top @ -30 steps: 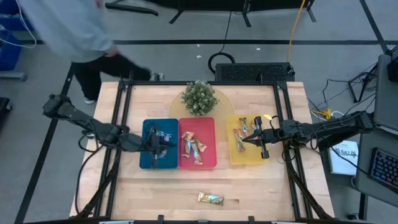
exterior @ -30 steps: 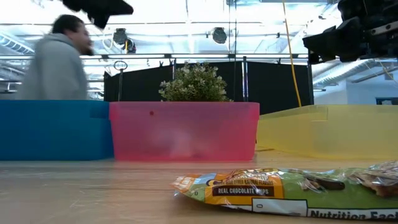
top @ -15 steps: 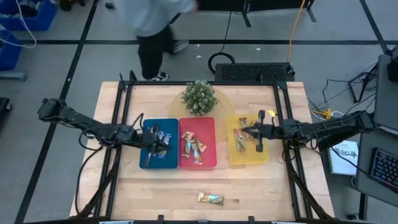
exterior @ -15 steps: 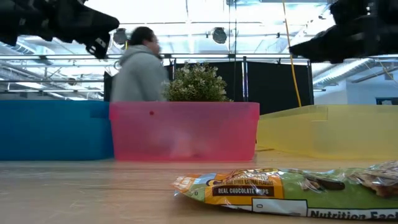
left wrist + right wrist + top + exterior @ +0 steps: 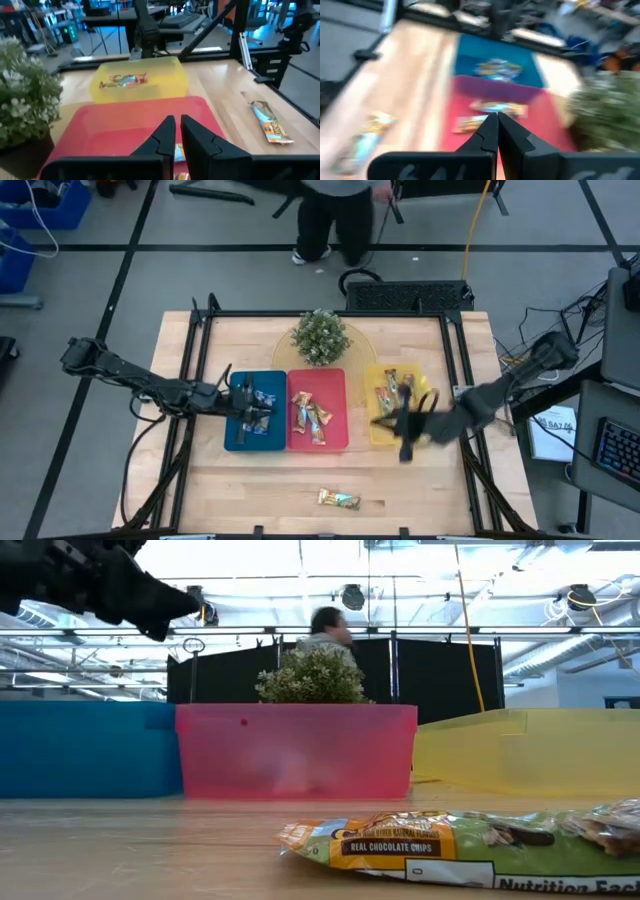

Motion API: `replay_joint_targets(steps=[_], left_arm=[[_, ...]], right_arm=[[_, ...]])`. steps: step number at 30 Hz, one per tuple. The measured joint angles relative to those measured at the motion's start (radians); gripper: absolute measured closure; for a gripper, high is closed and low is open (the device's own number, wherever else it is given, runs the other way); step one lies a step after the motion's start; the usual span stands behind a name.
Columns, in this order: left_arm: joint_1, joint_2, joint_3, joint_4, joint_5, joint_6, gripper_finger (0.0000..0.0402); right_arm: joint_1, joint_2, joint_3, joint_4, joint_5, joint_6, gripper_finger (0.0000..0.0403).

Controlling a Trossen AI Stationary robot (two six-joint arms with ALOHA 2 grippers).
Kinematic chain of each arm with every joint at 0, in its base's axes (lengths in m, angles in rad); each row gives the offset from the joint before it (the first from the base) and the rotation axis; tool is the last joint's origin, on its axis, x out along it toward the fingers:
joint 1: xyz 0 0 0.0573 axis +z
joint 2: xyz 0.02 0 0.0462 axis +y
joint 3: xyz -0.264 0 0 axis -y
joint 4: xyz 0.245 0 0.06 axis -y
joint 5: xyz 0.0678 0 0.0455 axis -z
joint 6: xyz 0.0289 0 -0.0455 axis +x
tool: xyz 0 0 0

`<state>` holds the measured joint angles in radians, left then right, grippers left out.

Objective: Pick and place Granola Bars by type
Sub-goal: Put the yellow granola bar into the red bin

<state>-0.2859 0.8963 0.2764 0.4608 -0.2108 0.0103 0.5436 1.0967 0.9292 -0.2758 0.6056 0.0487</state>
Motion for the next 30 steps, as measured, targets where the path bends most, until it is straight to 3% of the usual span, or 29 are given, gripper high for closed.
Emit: replay_joint_targets(steps=[3, 8, 14, 20, 30], left_arm=[[-0.002, 0.0, 0.0, -0.045, 0.004, -0.045, 0.0362], [-0.033, 0.0, 0.0, -0.116, 0.083, -0.045, 0.0362], [-0.057, 0.0, 0.0, -0.137, 0.08, -0.125, 0.0362], [-0.056, 0.0, 0.0, -0.144, 0.047, -0.02, 0.0362], [-0.055, 0.0, 0.0, -0.092, -0.06, 0.025, 0.0362]], right_arm=[[0.081, 0.178, 0.139, -0.058, 0.008, 0.08, 0.0403], [0.168, 0.48, 0.36, -0.125, 0.143, 0.179, 0.0403], [0.193, 0.751, 0.588, -0.119, -0.026, 0.277, 0.0403], [0.191, 0.866, 0.622, -0.139, -0.063, 0.36, 0.0384], [0.215, 0.894, 0.622, -0.203, -0.116, 0.535, 0.0263]])
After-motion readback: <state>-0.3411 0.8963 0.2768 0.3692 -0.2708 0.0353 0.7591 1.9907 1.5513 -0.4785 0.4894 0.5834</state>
